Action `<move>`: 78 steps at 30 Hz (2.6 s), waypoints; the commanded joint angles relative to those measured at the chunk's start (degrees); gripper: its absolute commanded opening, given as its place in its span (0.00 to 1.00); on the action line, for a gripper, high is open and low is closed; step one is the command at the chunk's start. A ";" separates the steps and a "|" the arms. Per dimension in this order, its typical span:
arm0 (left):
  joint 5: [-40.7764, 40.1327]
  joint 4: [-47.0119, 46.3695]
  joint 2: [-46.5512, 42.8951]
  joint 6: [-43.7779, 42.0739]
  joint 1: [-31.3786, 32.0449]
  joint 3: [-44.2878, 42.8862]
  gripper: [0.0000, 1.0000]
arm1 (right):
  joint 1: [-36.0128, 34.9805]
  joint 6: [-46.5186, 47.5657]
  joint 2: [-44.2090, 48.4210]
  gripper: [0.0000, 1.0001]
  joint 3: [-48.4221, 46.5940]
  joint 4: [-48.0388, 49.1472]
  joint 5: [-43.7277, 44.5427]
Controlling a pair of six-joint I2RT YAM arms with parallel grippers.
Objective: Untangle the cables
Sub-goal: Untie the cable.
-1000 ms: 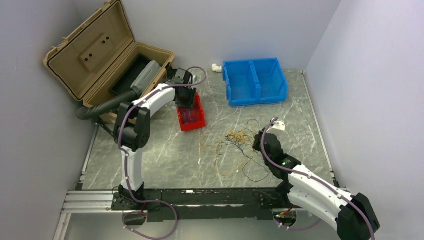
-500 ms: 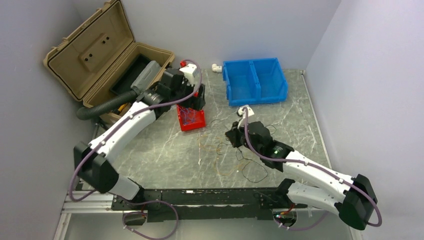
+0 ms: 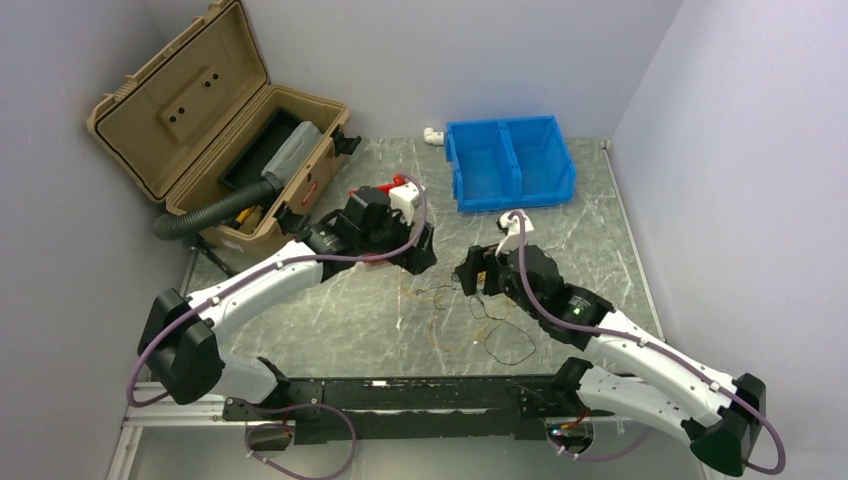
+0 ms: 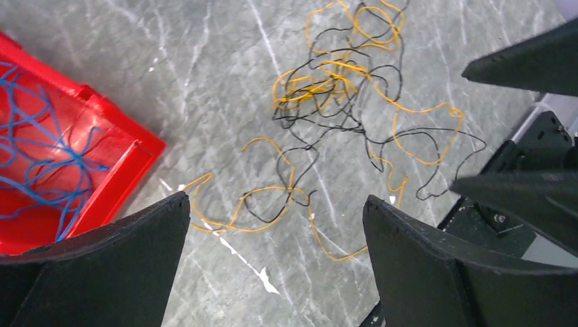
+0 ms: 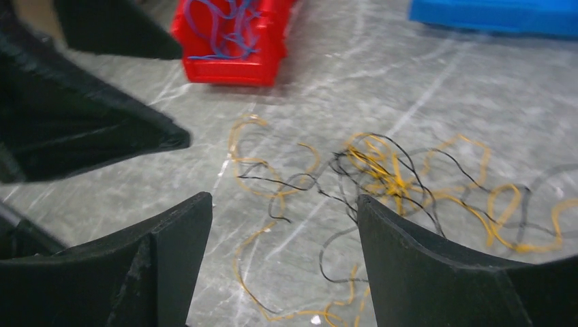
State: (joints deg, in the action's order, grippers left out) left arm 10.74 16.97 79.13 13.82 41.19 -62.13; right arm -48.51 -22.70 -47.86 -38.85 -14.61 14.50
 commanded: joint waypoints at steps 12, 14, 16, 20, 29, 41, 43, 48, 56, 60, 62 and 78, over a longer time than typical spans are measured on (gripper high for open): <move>-10.52 -14.68 -9.70 5.89 2.64 10.81 0.99 | 8.39 -14.18 5.34 0.81 3.04 -14.04 8.65; -11.72 -16.18 -10.83 6.68 2.28 12.38 0.99 | 10.63 -14.04 3.92 0.81 4.05 -13.12 5.40; -11.28 -16.53 -11.47 6.55 2.20 13.35 0.99 | 12.70 -13.93 1.76 0.80 5.07 -11.65 2.22; -8.15 -18.51 -12.59 5.54 2.16 14.87 0.99 | 13.71 -13.76 -3.45 0.75 6.27 -7.92 -0.42; -7.11 -25.16 -22.97 4.57 2.15 24.23 0.99 | 13.74 -11.60 -11.17 0.00 1.87 -6.26 0.37; -4.19 -27.33 -23.81 -0.78 9.14 27.61 0.99 | 15.75 -4.94 -5.90 0.00 -19.65 -15.04 13.65; -4.37 -26.85 -22.45 -2.62 11.65 26.90 0.99 | 16.06 -5.24 -5.94 0.00 -21.78 -16.39 17.20; -8.36 -22.01 -16.95 -7.41 18.74 23.29 0.97 | 17.02 -7.27 -3.65 0.00 -22.10 -16.80 23.00; -8.33 -24.53 -5.09 -8.88 21.48 16.80 0.99 | 17.53 -8.08 -2.40 0.00 -20.74 -16.32 21.24; -9.51 -20.62 5.87 -12.44 21.65 7.35 0.99 | 17.57 -7.90 -2.29 0.00 -20.62 -16.33 21.18; -10.54 -17.60 12.44 -13.11 21.65 1.98 0.99 | 17.68 -7.90 -2.12 0.00 -20.53 -16.26 21.03; -10.56 -8.26 36.34 1.34 16.64 -20.50 0.85 | 17.95 -8.50 1.08 0.00 -19.84 -16.72 21.14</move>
State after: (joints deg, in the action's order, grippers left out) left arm -0.03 8.10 113.08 11.77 57.84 -77.69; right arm -30.83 -30.68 -47.88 -58.43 -31.00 34.50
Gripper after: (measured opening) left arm 0.864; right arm 0.010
